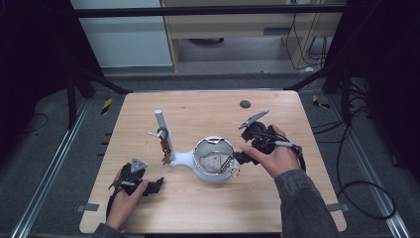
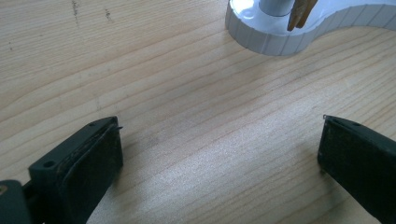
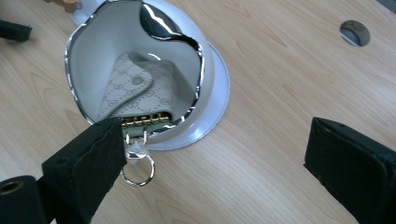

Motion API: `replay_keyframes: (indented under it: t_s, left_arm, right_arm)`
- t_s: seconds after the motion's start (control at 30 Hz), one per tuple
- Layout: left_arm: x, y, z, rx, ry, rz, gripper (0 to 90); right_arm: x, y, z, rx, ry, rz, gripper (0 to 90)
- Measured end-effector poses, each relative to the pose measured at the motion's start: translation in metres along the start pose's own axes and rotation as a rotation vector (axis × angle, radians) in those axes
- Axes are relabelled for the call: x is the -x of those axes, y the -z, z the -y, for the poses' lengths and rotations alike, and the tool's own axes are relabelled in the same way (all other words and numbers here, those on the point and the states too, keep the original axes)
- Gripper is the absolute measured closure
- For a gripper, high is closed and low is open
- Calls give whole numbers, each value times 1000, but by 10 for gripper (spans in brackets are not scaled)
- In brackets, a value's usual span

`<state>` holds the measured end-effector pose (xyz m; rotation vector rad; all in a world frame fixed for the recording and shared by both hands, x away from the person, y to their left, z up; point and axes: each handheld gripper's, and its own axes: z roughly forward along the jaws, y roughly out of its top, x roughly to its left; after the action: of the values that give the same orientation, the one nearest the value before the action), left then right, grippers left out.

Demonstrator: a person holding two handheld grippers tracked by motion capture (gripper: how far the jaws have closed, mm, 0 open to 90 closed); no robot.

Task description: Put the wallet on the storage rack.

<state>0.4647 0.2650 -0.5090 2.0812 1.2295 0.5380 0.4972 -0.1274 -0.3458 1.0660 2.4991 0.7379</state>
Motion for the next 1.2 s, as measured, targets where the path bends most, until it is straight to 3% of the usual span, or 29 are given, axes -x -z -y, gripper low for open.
replay_keyframes:
  t_s: [0.13, 0.33, 0.8, 1.0, 1.2]
  left_arm:
    - [0, 0, 0, 0, 0, 0, 0]
    - [0, 0, 0, 0, 0, 1, 0]
    - [0, 0, 0, 1, 2, 2, 0]
    - [0, 0, 0, 2, 4, 3, 0]
    - [0, -1, -1, 0, -3, 6, 0]
  right_arm:
    - [7, 5, 4, 27, -38, 4, 52]
    - [19, 6, 7, 71, -56, 18, 52]
    - [54, -7, 19, 138, -181, 172, 71]
    - [66, -10, 27, 157, -213, 209, 66]
    - [79, -20, 39, 170, -266, 199, 64]
